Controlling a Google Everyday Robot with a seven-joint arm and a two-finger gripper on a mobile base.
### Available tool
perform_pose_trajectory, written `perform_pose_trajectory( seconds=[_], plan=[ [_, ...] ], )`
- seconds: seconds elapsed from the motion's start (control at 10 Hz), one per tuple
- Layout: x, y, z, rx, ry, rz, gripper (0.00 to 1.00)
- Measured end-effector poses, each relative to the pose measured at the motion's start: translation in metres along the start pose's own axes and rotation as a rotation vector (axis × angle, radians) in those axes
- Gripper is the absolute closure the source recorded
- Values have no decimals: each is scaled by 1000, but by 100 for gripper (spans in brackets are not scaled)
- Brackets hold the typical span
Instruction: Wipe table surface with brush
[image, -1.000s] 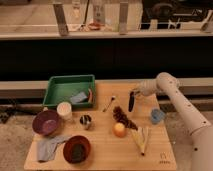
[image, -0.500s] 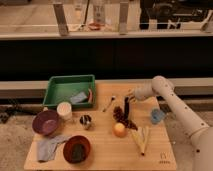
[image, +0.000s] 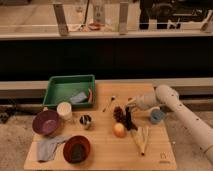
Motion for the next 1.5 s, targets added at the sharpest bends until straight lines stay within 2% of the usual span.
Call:
perform_pose_trajectory(
  seconds=[0.1,0.5,0.6,0.7,0.9,1.1,1.3,1.5],
  plan=[
    [3,8,-8,0,16,13,100],
    [29,32,-53,-3,135,75,100],
    [39,34,-55,-6,153,88,100],
    [47,30,-55,-5,162,95,100],
    [80,17,-48,-8,176,111,100],
    [105,-3,-34,-11,171,109,100],
    [110,-17,-20,-21,161,94,100],
    [98,-33,5,-47,122,59,100]
  ],
)
